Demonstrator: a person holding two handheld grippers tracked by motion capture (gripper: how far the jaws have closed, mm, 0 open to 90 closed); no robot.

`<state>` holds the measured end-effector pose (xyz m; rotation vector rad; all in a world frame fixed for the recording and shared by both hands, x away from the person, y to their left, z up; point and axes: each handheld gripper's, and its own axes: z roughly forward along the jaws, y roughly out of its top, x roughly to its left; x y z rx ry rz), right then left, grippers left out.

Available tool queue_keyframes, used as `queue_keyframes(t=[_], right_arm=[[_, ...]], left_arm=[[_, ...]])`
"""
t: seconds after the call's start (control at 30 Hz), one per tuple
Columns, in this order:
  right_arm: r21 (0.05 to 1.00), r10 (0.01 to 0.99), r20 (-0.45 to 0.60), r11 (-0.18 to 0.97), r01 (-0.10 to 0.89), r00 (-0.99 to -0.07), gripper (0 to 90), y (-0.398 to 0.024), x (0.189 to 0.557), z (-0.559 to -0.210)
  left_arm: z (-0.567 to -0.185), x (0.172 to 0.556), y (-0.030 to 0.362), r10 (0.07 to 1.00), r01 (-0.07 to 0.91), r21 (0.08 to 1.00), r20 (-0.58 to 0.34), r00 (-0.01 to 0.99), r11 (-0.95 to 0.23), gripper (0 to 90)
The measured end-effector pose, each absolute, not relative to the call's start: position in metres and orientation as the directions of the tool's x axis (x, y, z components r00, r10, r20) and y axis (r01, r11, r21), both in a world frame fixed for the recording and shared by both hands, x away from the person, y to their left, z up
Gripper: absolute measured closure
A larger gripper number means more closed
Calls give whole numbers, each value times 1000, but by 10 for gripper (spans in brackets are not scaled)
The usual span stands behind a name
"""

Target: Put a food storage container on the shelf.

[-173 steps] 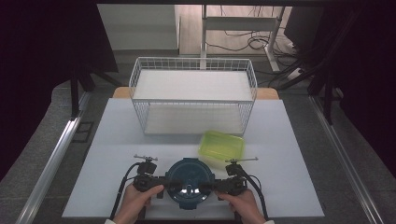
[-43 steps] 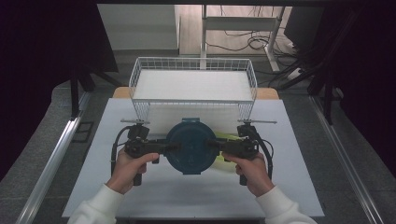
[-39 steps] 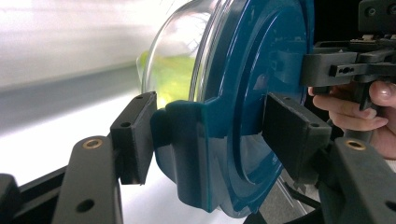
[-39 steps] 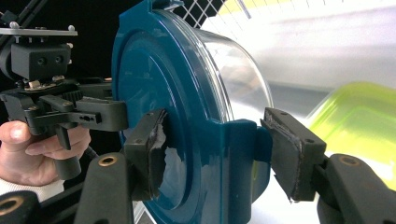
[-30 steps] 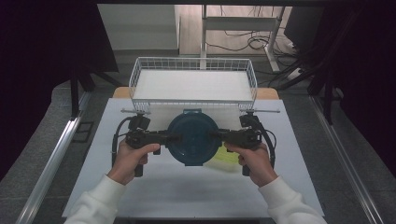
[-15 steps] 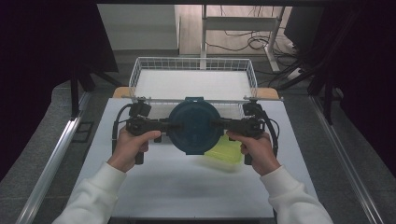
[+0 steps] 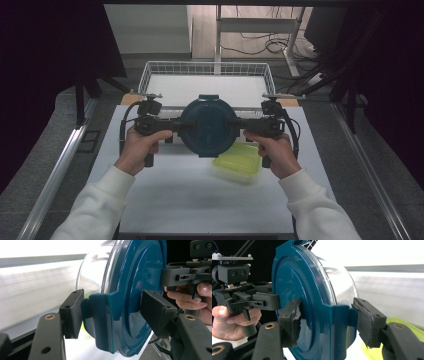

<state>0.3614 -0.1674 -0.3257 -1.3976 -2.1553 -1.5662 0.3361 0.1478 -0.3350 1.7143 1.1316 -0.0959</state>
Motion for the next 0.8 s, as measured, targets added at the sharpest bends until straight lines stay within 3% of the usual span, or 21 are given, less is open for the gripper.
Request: queue_keyframes(t=[0.8], right_arm=[[704, 585, 554, 51, 709, -592, 413, -166, 404, -283]], left_arm=[[-296, 375, 151, 629, 688, 725, -533, 566, -5, 384]])
